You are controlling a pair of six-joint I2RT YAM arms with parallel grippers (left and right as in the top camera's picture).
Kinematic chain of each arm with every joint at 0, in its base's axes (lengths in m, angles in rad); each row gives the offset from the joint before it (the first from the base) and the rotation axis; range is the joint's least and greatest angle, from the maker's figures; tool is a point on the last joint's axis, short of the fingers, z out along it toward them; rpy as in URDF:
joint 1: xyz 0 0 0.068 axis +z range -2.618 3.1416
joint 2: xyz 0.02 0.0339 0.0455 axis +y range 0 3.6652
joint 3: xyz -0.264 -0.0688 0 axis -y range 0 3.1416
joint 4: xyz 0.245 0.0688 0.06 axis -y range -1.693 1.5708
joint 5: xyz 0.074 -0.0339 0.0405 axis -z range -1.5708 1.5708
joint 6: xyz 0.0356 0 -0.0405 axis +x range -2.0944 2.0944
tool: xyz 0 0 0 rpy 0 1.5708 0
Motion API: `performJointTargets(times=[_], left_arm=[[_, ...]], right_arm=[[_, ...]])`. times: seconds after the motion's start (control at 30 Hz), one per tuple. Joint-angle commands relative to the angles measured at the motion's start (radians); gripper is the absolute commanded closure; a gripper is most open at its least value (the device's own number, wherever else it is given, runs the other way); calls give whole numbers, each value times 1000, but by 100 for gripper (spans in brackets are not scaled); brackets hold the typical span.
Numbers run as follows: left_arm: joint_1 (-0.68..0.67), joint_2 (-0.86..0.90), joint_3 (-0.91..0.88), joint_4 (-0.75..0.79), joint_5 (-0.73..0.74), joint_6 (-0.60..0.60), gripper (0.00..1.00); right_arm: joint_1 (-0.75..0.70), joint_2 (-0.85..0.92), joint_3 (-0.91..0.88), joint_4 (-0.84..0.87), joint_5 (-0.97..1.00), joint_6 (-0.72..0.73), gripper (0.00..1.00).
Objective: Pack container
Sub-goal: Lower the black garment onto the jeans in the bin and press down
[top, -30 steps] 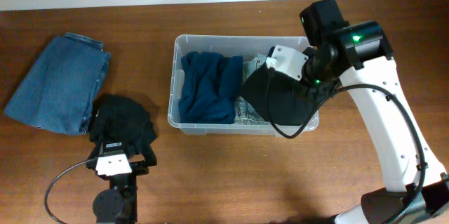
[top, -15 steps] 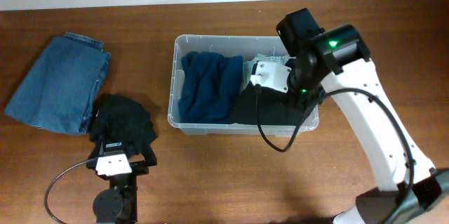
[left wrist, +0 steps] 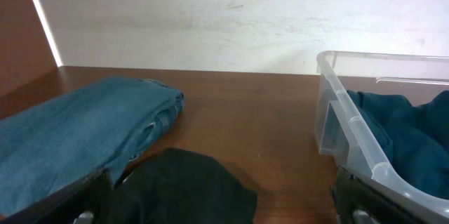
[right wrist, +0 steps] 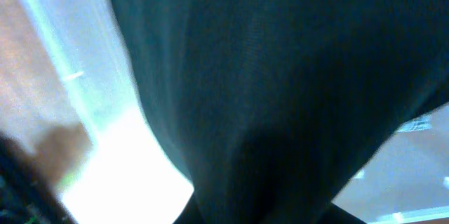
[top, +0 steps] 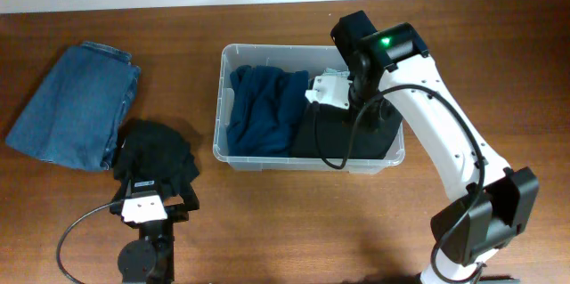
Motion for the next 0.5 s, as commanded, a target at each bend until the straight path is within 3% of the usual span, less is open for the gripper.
performJointTargets(times=[0.0,0.13,0.2,0.23,0.27,0.33,0.37,0.47], left_arm=[[-2,-7,-2,-4,-3,12,1],[-2,-7,-2,-4,-3,12,1],[-2,-7,-2,-4,-3,12,0],[-2,-7,-2,-4,-3,12,1],[-2,-7,-2,-4,-3,12,1],[-2,-7,-2,-4,-3,12,1],[-2,-7,-2,-4,-3,12,1],[-2,-7,-2,-3,-3,12,1]], right_arm=[[8,8,1,32,31,-3,96],[7,8,1,69,45,-4,95],[7,10,1,81,44,-4,89],[7,10,1,88,44,-3,75],[7,11,1,95,44,-3,68],[7,16,1,104,45,-3,37],[7,18,1,110,45,-3,27],[7,23,1,159,45,5,18]])
